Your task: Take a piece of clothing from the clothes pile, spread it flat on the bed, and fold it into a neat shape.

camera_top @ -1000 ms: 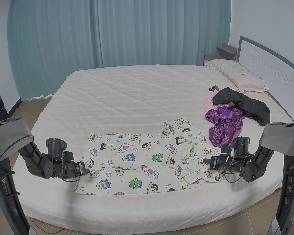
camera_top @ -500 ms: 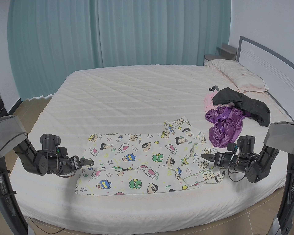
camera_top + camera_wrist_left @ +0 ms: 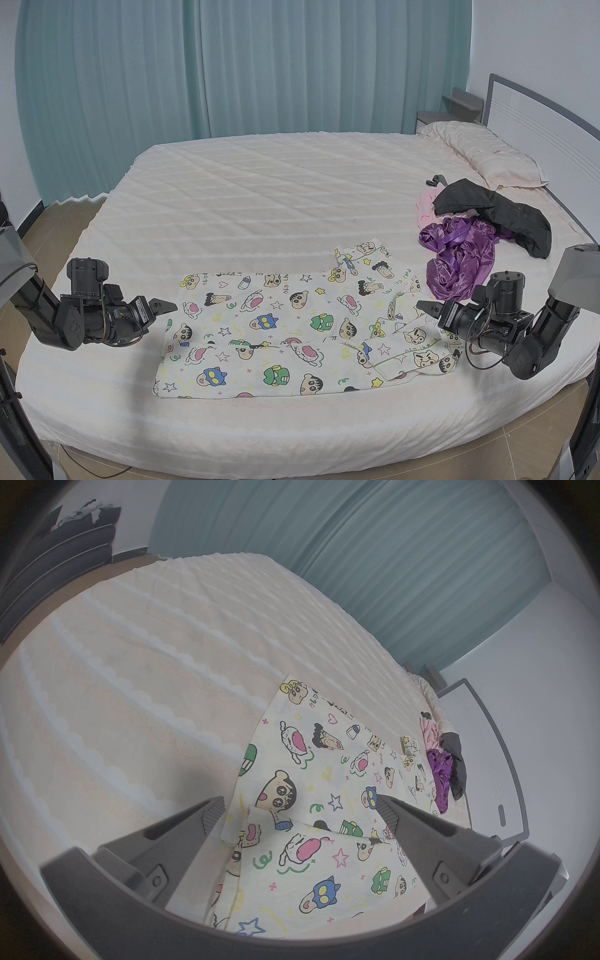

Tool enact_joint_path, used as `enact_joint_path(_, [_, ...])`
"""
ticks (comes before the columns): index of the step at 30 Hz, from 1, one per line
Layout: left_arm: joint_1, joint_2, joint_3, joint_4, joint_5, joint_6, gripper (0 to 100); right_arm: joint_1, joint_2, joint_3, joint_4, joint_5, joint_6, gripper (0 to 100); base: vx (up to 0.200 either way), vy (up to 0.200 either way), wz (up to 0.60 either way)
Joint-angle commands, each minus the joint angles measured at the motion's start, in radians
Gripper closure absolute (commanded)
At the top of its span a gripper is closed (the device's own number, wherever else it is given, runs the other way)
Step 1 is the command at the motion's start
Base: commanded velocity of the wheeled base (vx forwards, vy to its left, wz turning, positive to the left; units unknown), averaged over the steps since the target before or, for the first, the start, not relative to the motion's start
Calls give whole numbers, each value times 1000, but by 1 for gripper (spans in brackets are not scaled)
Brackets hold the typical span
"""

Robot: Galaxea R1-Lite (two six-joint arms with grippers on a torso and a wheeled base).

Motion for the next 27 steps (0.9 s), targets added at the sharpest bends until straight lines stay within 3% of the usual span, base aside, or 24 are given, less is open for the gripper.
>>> enact_joint_path(1, [0,-11,-1,-1,0,-2,0,-8,-16,6,1,-5,1,0,0,0,0])
enact_joint_path(7, [3,-5,-7,-2,-1,-15,0,-3,-31,12,4,-5,1,0,0,0,0])
enact_joint_path(10, [1,-5,-24,-2,-1,-61,0,-3,-31,15,4,-5,1,0,200,-200,0])
enact_joint_path(20, [1,-5,-29,-4,-1,-68,0,-3,-41,21,6,-5,1,0,200,0,0])
enact_joint_path(27, [1,-3,-30,-2,-1,-71,0,-1,-39,23,6,-5,1,0,0,0,0])
